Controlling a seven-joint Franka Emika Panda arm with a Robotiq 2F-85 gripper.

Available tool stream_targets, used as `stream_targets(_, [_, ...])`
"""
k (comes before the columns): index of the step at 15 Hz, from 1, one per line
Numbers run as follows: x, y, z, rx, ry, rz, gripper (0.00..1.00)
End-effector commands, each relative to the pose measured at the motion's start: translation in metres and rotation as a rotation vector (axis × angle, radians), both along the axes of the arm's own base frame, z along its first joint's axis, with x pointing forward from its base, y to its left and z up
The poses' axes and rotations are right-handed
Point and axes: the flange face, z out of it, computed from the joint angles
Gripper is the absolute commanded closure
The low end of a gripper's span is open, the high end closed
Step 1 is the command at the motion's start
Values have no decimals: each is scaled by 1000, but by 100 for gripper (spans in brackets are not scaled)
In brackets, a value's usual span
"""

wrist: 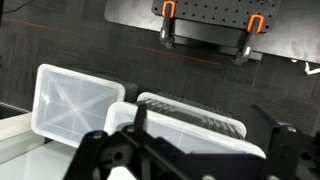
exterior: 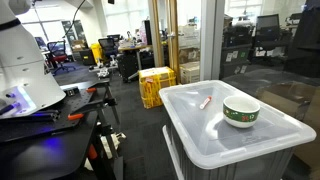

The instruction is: Take the marker and put it in the cup

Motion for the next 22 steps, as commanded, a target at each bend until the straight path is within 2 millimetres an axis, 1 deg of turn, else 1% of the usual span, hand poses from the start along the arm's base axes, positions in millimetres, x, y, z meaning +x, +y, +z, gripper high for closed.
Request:
stream_targets(1, [0, 0, 0, 0, 1, 0, 0])
stream_targets(6, [0, 0, 0, 0, 1, 0, 0])
stream_targets(8, [4, 0, 0, -32, -46, 29, 0])
stream_targets(15, [31, -10, -1, -102, -249, 155, 0])
stream_targets(19, [48, -19, -9, -66, -351, 217, 0])
stream_targets(22, [64, -32, -19, -16, -419, 258, 0])
